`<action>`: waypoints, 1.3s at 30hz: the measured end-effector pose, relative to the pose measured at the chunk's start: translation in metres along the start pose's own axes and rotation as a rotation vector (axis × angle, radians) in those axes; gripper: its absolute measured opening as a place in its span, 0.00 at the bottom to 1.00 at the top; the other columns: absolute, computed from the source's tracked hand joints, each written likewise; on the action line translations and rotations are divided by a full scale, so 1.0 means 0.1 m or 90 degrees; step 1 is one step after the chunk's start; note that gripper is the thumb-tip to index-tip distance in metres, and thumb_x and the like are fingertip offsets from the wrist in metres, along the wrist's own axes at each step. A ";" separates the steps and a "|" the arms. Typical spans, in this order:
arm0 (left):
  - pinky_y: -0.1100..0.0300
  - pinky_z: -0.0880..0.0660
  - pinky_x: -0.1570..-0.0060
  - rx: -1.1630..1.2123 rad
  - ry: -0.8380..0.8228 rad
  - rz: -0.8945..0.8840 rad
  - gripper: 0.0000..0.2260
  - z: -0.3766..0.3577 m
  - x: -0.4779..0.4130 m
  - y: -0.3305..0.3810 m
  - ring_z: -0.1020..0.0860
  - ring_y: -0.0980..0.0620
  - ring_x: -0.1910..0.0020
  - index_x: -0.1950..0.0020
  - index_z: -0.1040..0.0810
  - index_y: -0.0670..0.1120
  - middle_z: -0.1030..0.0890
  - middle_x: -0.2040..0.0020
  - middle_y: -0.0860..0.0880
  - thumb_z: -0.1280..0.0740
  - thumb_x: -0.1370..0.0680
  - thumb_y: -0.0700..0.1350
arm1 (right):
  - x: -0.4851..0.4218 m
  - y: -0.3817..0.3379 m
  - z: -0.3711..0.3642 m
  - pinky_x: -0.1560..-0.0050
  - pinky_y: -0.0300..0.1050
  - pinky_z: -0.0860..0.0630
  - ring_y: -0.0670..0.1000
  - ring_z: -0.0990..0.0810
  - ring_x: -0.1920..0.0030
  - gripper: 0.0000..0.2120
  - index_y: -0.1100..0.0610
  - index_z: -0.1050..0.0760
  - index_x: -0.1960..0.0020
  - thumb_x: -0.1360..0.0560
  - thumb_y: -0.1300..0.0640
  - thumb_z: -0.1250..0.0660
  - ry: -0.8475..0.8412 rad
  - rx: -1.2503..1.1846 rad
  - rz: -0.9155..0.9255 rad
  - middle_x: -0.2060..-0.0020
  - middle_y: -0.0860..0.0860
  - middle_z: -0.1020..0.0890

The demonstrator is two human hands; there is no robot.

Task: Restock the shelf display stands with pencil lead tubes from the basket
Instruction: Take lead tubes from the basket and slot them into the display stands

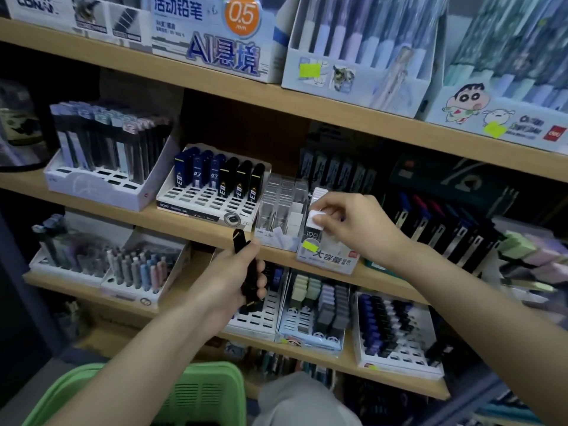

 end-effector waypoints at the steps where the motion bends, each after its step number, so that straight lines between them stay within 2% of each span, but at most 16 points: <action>1: 0.61 0.31 0.75 -0.001 -0.004 0.000 0.11 -0.01 0.01 0.00 0.32 0.53 0.74 0.54 0.31 0.43 0.30 0.68 0.49 0.39 0.20 0.50 | 0.01 -0.01 -0.02 0.58 0.26 0.30 0.43 0.24 0.58 0.08 0.55 0.20 0.45 0.23 0.57 0.33 0.006 0.005 0.008 0.56 0.48 0.24; 4: 0.60 0.31 0.72 -0.018 -0.015 -0.004 0.12 -0.02 0.02 -0.01 0.32 0.52 0.73 0.56 0.31 0.43 0.30 0.68 0.49 0.40 0.20 0.52 | 0.03 -0.01 -0.04 0.52 0.30 0.28 0.44 0.25 0.58 0.09 0.56 0.20 0.45 0.24 0.58 0.32 0.030 0.005 0.016 0.57 0.46 0.27; 8: 0.59 0.32 0.73 -0.029 -0.018 0.012 0.14 -0.04 0.01 -0.04 0.32 0.52 0.75 0.56 0.31 0.43 0.30 0.69 0.48 0.41 0.20 0.53 | 0.07 -0.05 0.01 0.49 0.44 0.24 0.45 0.25 0.59 0.10 0.55 0.25 0.44 0.25 0.58 0.31 0.068 0.040 0.024 0.54 0.46 0.28; 10: 0.60 0.32 0.77 0.005 -0.025 0.026 0.13 -0.07 0.02 -0.05 0.32 0.52 0.76 0.57 0.31 0.43 0.29 0.70 0.48 0.41 0.19 0.51 | 0.12 -0.13 0.03 0.52 0.41 0.26 0.43 0.28 0.60 0.08 0.55 0.25 0.45 0.23 0.57 0.33 0.101 0.052 0.045 0.54 0.44 0.31; 12: 0.60 0.32 0.78 0.036 -0.050 0.032 0.12 -0.12 0.03 -0.05 0.32 0.52 0.76 0.57 0.30 0.42 0.29 0.70 0.48 0.42 0.18 0.49 | 0.19 -0.22 0.02 0.55 0.32 0.29 0.41 0.27 0.61 0.04 0.53 0.25 0.48 0.22 0.56 0.36 0.118 -0.020 0.049 0.58 0.42 0.29; 15: 0.59 0.30 0.77 0.089 -0.071 0.023 0.12 -0.17 0.03 -0.04 0.31 0.51 0.74 0.54 0.28 0.40 0.29 0.68 0.46 0.45 0.18 0.46 | 0.26 -0.34 -0.24 0.59 0.30 0.29 0.40 0.25 0.62 0.04 0.50 0.25 0.48 0.22 0.53 0.36 -0.009 -0.147 0.000 0.59 0.41 0.25; 18: 0.60 0.28 0.72 0.130 -0.018 -0.019 0.12 -0.12 0.05 0.02 0.29 0.52 0.70 0.49 0.27 0.39 0.28 0.63 0.44 0.46 0.17 0.44 | 0.36 -0.39 -0.54 0.58 0.40 0.20 0.43 0.21 0.60 0.10 0.52 0.27 0.44 0.24 0.51 0.34 -0.147 -0.266 -0.083 0.59 0.43 0.23; 22: 0.60 0.26 0.62 0.172 0.055 -0.097 0.09 0.02 0.09 0.14 0.28 0.52 0.65 0.53 0.28 0.41 0.29 0.63 0.46 0.46 0.17 0.41 | 0.49 -0.46 -0.86 0.58 0.42 0.18 0.47 0.18 0.63 0.14 0.58 0.32 0.41 0.24 0.58 0.32 -0.253 -0.444 -0.182 0.60 0.50 0.20; 24: 0.59 0.27 0.59 0.166 0.074 -0.116 0.10 0.07 0.11 0.16 0.28 0.52 0.64 0.54 0.27 0.42 0.28 0.64 0.46 0.45 0.17 0.41 | 0.50 -0.52 -0.94 0.59 0.41 0.18 0.47 0.19 0.65 0.15 0.59 0.33 0.40 0.24 0.61 0.33 -0.261 -0.512 -0.204 0.62 0.51 0.20; 27: 0.58 0.25 0.58 0.128 0.079 -0.132 0.11 0.15 0.15 0.19 0.24 0.51 0.62 0.52 0.25 0.43 0.23 0.62 0.46 0.46 0.17 0.41 | 0.44 -0.58 -0.96 0.61 0.37 0.20 0.46 0.20 0.64 0.09 0.57 0.31 0.45 0.23 0.62 0.34 -0.209 -0.476 -0.187 0.64 0.49 0.20; 30: 0.58 0.23 0.58 0.095 0.073 -0.141 0.12 0.27 0.15 0.22 0.19 0.50 0.57 0.49 0.23 0.44 0.17 0.58 0.45 0.47 0.17 0.41 | 0.32 -0.60 -0.86 0.57 0.40 0.25 0.46 0.22 0.60 0.04 0.49 0.28 0.53 0.22 0.58 0.35 -0.116 -0.415 -0.162 0.63 0.46 0.22; 33: 0.62 0.26 0.70 0.041 0.110 -0.128 0.12 0.47 0.15 0.22 0.25 0.53 0.67 0.48 0.24 0.47 0.23 0.61 0.47 0.47 0.17 0.43 | 0.17 -0.62 -0.68 0.54 0.39 0.24 0.44 0.22 0.59 0.05 0.47 0.26 0.54 0.22 0.56 0.36 -0.031 -0.415 -0.141 0.62 0.44 0.22; 35: 0.66 0.37 0.78 0.002 0.103 -0.110 0.10 0.57 0.15 0.21 0.34 0.56 0.75 0.44 0.26 0.49 0.28 0.63 0.48 0.46 0.17 0.45 | 0.05 -0.67 -0.55 0.53 0.44 0.20 0.45 0.20 0.61 0.04 0.50 0.25 0.52 0.22 0.58 0.36 0.014 -0.428 -0.122 0.64 0.46 0.21; 37: 0.67 0.44 0.82 -0.017 0.092 -0.099 0.07 0.66 0.13 0.20 0.39 0.58 0.80 0.46 0.30 0.46 0.29 0.66 0.49 0.46 0.17 0.46 | -0.13 -0.73 -0.44 0.57 0.41 0.19 0.46 0.19 0.63 0.03 0.53 0.25 0.50 0.22 0.59 0.36 0.061 -0.389 -0.084 0.65 0.48 0.20; 39: 0.68 0.45 0.84 -0.021 0.106 -0.085 0.08 0.77 0.10 0.18 0.41 0.59 0.82 0.51 0.35 0.42 0.30 0.70 0.50 0.45 0.17 0.47 | -0.33 -0.77 -0.35 0.58 0.36 0.22 0.48 0.18 0.61 0.04 0.55 0.24 0.49 0.23 0.58 0.34 0.106 -0.293 -0.049 0.62 0.53 0.18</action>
Point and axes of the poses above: each hand's wrist, its own x-axis away from the middle knuckle, its own z-axis out of the back of the hand, y = z × x, the point moved 8 cm from there along -x, towards the middle knuckle
